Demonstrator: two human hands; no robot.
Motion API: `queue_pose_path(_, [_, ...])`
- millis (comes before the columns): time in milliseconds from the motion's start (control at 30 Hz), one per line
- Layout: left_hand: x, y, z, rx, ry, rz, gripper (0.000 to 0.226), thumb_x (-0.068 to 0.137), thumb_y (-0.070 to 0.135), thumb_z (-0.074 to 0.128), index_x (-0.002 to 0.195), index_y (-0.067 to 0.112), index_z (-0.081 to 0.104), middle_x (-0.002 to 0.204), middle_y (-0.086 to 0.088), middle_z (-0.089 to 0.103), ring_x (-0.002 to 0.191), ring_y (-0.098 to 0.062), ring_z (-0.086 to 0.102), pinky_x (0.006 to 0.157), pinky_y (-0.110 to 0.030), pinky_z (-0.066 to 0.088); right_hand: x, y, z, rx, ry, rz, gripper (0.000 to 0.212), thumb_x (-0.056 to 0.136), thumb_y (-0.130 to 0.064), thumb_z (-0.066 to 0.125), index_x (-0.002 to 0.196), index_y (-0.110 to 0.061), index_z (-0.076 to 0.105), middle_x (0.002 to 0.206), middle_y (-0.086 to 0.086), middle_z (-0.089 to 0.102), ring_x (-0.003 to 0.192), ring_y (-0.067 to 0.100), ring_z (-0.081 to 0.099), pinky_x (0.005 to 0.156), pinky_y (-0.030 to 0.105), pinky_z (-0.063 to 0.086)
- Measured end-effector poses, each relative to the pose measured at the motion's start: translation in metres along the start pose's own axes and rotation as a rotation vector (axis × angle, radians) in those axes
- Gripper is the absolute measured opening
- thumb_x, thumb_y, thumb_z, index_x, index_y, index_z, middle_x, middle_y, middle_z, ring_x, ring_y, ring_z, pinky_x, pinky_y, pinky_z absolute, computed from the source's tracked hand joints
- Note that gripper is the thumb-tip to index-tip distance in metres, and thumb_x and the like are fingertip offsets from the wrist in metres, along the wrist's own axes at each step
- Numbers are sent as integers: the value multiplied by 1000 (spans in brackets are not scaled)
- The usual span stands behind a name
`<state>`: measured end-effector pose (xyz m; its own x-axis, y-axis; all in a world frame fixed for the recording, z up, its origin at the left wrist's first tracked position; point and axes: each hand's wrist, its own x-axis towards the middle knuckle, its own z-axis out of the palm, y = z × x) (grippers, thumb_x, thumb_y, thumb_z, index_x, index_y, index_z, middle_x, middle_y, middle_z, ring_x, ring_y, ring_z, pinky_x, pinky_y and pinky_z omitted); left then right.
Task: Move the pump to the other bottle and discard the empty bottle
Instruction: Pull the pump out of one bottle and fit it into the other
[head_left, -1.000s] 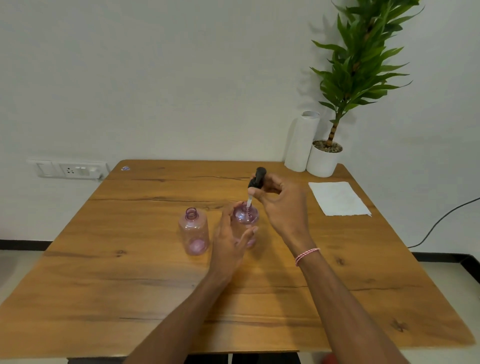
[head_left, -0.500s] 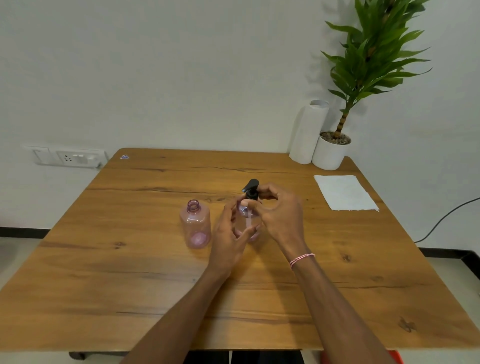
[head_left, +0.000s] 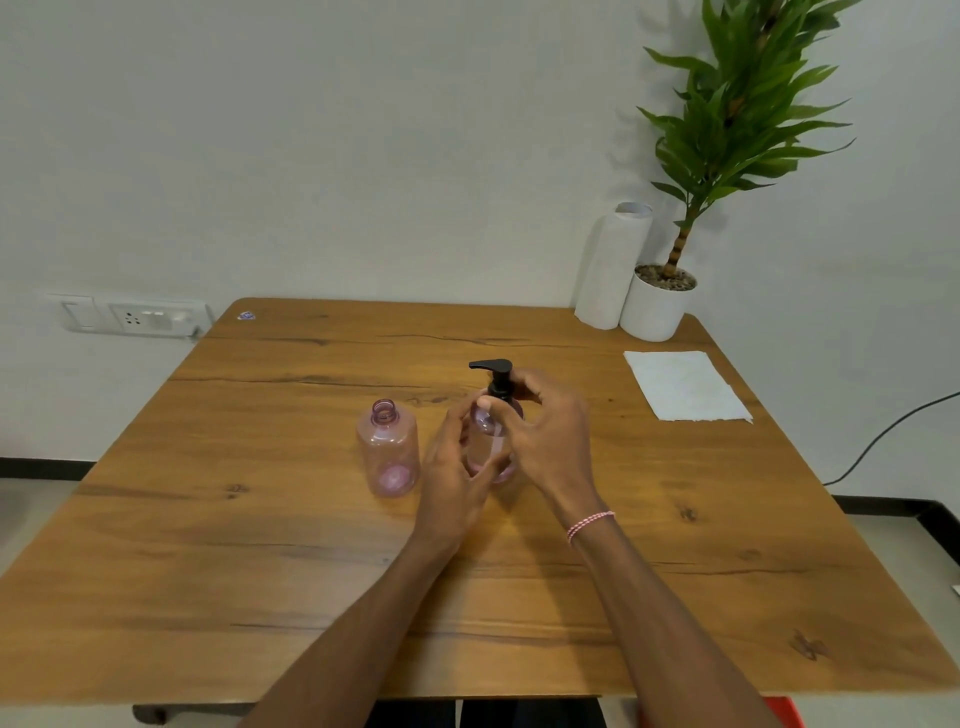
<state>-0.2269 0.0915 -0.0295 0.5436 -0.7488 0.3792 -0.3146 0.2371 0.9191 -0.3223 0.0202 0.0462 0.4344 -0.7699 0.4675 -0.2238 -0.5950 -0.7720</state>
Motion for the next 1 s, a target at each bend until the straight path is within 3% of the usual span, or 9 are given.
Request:
queue_pose_path(67, [0,-2,-1,-1,5,0,74,90,32,79,154,24,42,147,6,60,139,-18,56,114,-41,49,3,1,-1,31,-24,27,22,89,-17,83,110,-17,78,104,-10,77,99,-1,68,88,11,52])
queue_pose_path(133, [0,-1,-1,7,15,6,73,90,34,79,153,30,43,150,8,57,142,-17,54,117,-42,46,7,5,-4,95,-79,59,23,91,-11,80,114,-15,79,105,-9,78,101,1,71,87,11,53])
queue_pose_path(233, [0,3,-1,22,22,11,71,90,34,79,150,44,42,150,20,54,144,-14,51,117,-39,44,12,13,-9,161,-155,67,25,92,-7,78,116,-15,79,107,-8,80,105,4,72,91,33,63])
queue_pose_path(333, [0,-1,-1,26,16,-13,72,92,16,79,152,34,44,147,20,57,142,-14,53,116,-42,47,18,20,-14,213,-242,64,25,94,-7,76,117,-15,78,112,-5,80,112,13,72,95,50,62])
queue_pose_path(433, [0,-4,-1,8,7,-36,74,93,14,78,156,26,42,149,13,58,143,-16,53,116,-51,47,23,24,-17,258,-311,59,26,95,-6,74,120,-12,76,120,-1,78,118,19,71,102,57,56])
queue_pose_path(700, [-2,-3,-1,14,2,-52,74,92,21,77,156,30,42,149,13,58,142,-16,54,116,-54,46,18,25,-14,288,-272,62,26,95,-4,73,119,-14,77,117,-1,79,116,17,72,100,55,58])
queue_pose_path(833, [-1,0,1,30,70,-38,76,81,26,89,144,34,48,135,11,65,125,-20,64,103,-51,56,13,23,-11,291,-220,80,27,92,-3,77,117,-15,78,112,-3,80,111,13,74,97,49,61])
queue_pose_path(1000, [6,2,11,212,119,4,86,68,42,94,137,31,43,131,11,53,121,-18,58,100,-46,54,10,21,-13,286,-197,89,29,90,-3,79,116,-17,78,109,-6,81,109,11,75,93,44,64])
